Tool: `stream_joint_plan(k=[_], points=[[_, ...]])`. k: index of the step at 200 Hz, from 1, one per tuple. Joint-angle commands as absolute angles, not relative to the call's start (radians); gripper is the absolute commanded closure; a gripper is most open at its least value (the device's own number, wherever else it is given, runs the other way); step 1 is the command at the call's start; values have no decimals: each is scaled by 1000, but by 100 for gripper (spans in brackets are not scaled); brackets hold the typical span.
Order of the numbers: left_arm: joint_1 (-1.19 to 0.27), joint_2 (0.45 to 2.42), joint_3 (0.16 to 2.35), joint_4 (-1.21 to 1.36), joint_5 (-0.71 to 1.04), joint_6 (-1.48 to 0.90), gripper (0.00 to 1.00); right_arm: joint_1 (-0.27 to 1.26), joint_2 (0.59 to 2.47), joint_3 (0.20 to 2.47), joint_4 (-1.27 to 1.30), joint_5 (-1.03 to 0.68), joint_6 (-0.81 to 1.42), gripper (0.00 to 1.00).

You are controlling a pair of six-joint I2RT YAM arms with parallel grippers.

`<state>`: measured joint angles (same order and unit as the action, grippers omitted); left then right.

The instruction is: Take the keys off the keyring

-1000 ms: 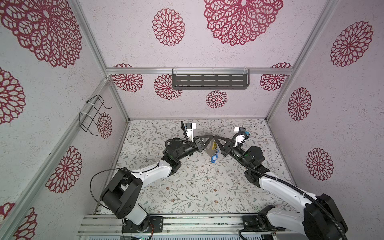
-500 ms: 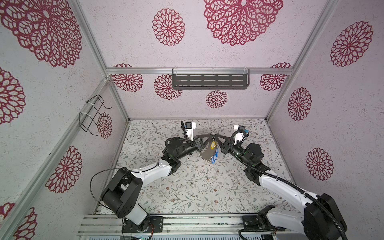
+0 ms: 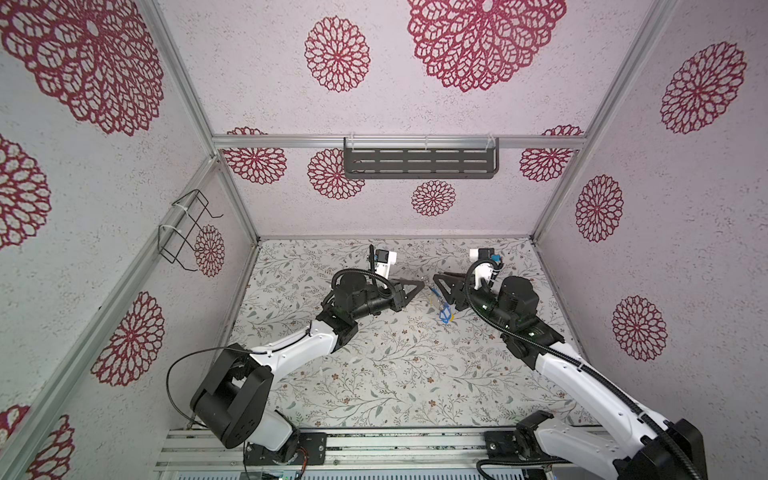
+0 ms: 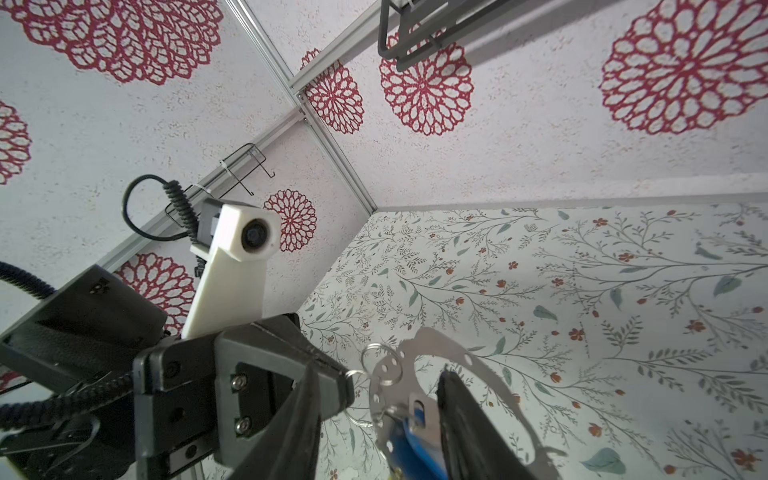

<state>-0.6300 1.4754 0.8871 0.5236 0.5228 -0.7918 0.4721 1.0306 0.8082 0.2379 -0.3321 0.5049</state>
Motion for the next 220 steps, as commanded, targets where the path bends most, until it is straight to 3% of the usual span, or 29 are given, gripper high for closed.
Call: stream_joint_plan(k=[1, 56, 79, 106, 149, 196, 220], points=[[-618, 1406, 944, 284, 527, -608, 100, 447, 996, 847, 115, -367, 449, 48], [-603, 1307, 972, 113, 551, -328, 100, 425, 1005, 846, 85, -466, 417, 47], [-601, 1271, 960, 97, 545, -225, 100, 425, 1028, 826, 110, -513, 403, 54], [-600, 1250, 922, 161, 662, -43, 100, 432, 1055, 794, 173, -556, 408, 58], [-597, 1253, 913, 269, 669, -15, 100, 545, 1098, 754, 276, -533, 437, 62], [-597, 1291, 864, 558, 571, -110, 100, 641, 1103, 723, 351, -487, 467, 63], [-596, 1292, 839, 571, 516, -128, 100, 638, 1051, 680, 284, -320, 465, 62]])
